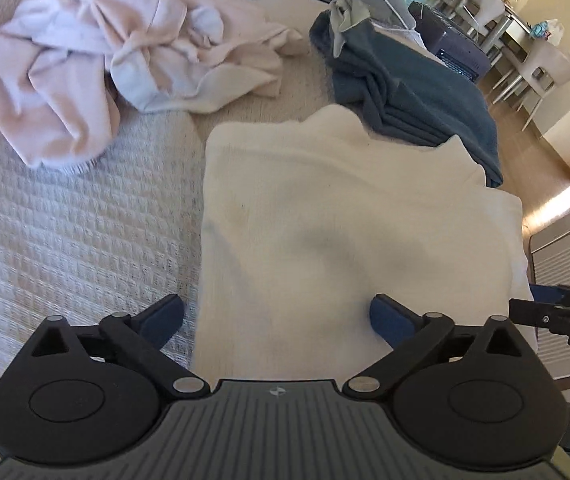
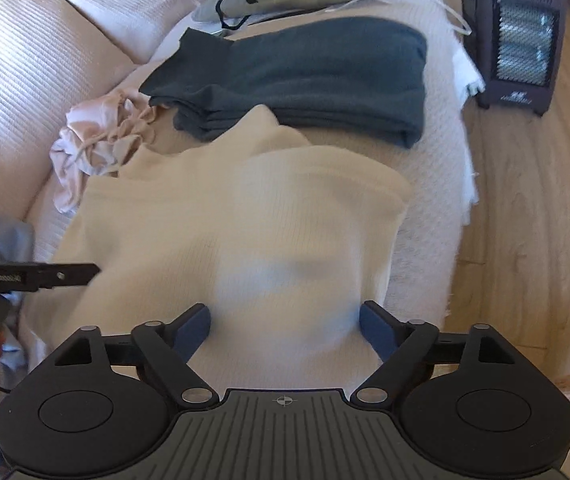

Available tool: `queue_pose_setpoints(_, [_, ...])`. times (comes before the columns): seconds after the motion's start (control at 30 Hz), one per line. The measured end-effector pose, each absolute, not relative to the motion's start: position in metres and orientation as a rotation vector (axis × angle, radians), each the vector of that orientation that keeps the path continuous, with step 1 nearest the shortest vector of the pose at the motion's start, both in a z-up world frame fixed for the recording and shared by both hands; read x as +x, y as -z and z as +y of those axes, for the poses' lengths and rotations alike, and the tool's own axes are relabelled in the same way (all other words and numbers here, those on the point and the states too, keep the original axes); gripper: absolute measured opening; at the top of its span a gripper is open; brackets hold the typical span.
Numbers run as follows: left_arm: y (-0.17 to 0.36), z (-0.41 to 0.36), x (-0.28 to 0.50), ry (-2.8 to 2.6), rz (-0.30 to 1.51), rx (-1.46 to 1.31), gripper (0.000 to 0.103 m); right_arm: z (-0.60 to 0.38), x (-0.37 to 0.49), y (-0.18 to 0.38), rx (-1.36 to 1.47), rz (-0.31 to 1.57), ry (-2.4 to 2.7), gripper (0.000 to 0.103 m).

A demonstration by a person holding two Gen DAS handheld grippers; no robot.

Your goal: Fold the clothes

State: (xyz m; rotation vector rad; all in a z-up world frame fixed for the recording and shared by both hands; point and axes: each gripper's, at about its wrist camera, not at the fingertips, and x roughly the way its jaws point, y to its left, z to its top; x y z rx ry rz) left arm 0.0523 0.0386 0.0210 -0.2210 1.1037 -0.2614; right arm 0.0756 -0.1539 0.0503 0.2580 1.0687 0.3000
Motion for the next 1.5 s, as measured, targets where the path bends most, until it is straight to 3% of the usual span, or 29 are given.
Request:
queue_pose_setpoints(0.13, [-0.019,0.029,0.056,0.277,1.110,-0.210,0.103,-0.151,0.083,-0.039,0.310,1.083,-0.325,0.101])
queue_pose_setpoints(0.3, [-0.020,0.018,0.059,0.281,1.113,-0.189,0.103,-0.147,0.086,-0.036,0.300,1.088,-0.325,0.103])
queue_pose_setpoints(0.43, [-0.023,0.013,0.058,0.288,1.109,-0.182,0.102,-0.147,0.083,-0.036,0.297,1.083,-0.318,0.101])
queue_pose_setpoints(0.67, [-0.029,0.007,0.052,0.298,1.092,-0.155,0.090,-0.145,0.078,-0.040,0.285,1.070,-0.305,0.094])
queue_pose_setpoints(0.83, [-0.032,0.006,0.049,0.303,1.083,-0.141,0.082,-0.144,0.073,-0.045,0.280,1.059,-0.302,0.082])
queue_pose_setpoints(0.97, [-0.037,0.007,0.046,0.315,1.073,-0.134,0.066,-0.146,0.069,-0.049,0.290,1.054,-0.308,0.070])
queue_pose_setpoints(1.07, [-0.044,0.014,0.043,0.359,1.070,-0.190,0.027,-0.148,0.066,-0.053,0.312,1.052,-0.312,0.049])
queue_pose_setpoints(1.1, [-0.048,0.016,0.043,0.374,1.066,-0.205,0.026,-0.149,0.064,-0.056,0.319,1.050,-0.313,0.039])
queue_pose_setpoints(1.2, [-0.063,0.017,0.040,0.428,1.046,-0.221,0.024,-0.151,0.058,-0.064,0.343,1.038,-0.326,0.032])
queue_pose_setpoints(1.33, [-0.060,0.017,0.045,0.398,1.057,-0.179,0.028,-0.156,0.050,-0.070,0.382,1.022,-0.361,0.032])
queue_pose_setpoints(1.4, [-0.048,0.017,0.052,0.363,1.087,-0.182,0.047,-0.156,0.051,-0.063,0.383,1.037,-0.352,0.039])
queue_pose_setpoints(1.5, [-0.040,0.015,0.057,0.349,1.092,-0.161,0.063,-0.157,0.053,-0.060,0.359,1.023,-0.325,0.056])
